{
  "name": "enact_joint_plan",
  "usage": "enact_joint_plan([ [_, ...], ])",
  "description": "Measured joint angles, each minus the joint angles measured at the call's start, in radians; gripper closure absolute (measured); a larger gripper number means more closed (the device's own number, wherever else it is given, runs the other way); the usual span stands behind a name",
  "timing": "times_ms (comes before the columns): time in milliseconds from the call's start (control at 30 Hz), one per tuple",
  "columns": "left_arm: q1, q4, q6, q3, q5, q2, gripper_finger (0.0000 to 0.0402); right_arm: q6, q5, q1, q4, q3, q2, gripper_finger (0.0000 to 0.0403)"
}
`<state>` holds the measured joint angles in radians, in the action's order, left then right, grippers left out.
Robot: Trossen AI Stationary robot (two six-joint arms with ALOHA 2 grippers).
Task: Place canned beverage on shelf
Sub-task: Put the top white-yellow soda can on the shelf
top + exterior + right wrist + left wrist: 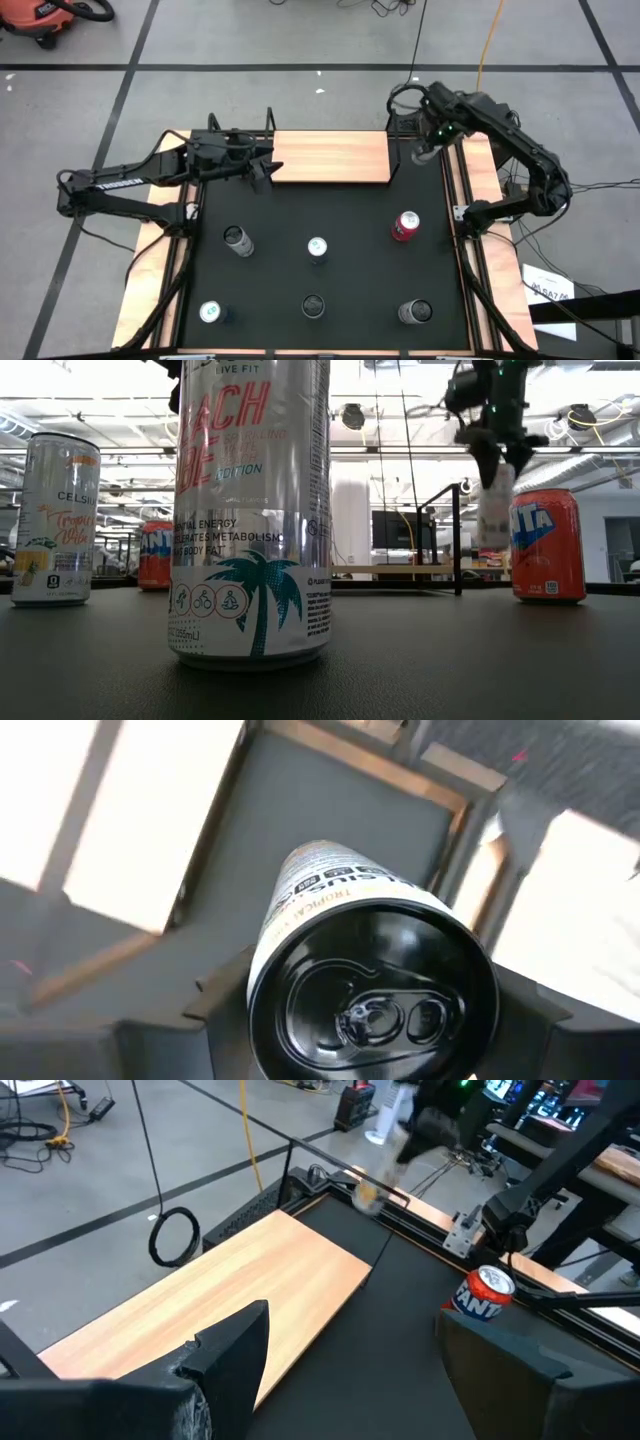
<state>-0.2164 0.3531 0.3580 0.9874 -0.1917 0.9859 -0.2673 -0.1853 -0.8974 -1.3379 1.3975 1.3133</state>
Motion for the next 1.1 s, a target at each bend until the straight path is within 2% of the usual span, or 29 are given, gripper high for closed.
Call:
enact_joint_plan([
  [100, -0.001, 0.000, -0.001, 0.000, 0.000, 0.000, 0.0114, 0.002, -0.056, 0.000, -0.009, 0.088, 0.000, 0.0146],
  [300, -0.004, 0.000, -0.007, 0.000, 0.000, 0.000, 0.0114, -0.005, -0.055, -0.001, -0.012, 0.262, 0.028, 0.0146],
  [567, -0.032, 0.001, -0.007, 0.000, 0.001, 0.000, 0.0114, 0.027, -0.054, 0.009, -0.081, 0.549, 0.208, 0.0147],
  [833, -0.033, 0.051, -0.001, 0.000, 0.005, 0.000, 0.0114, 0.057, -0.048, 0.060, -0.089, 0.778, 0.370, 0.0147],
  [967, -0.033, 0.065, -0.001, 0.000, 0.005, 0.000, 0.0114, 0.071, -0.050, 0.093, -0.087, 0.853, 0.433, 0.0147],
  [1100, -0.033, 0.066, -0.002, 0.000, -0.001, 0.000, 0.0114, 0.071, -0.049, 0.133, -0.092, 0.861, 0.491, 0.0147],
])
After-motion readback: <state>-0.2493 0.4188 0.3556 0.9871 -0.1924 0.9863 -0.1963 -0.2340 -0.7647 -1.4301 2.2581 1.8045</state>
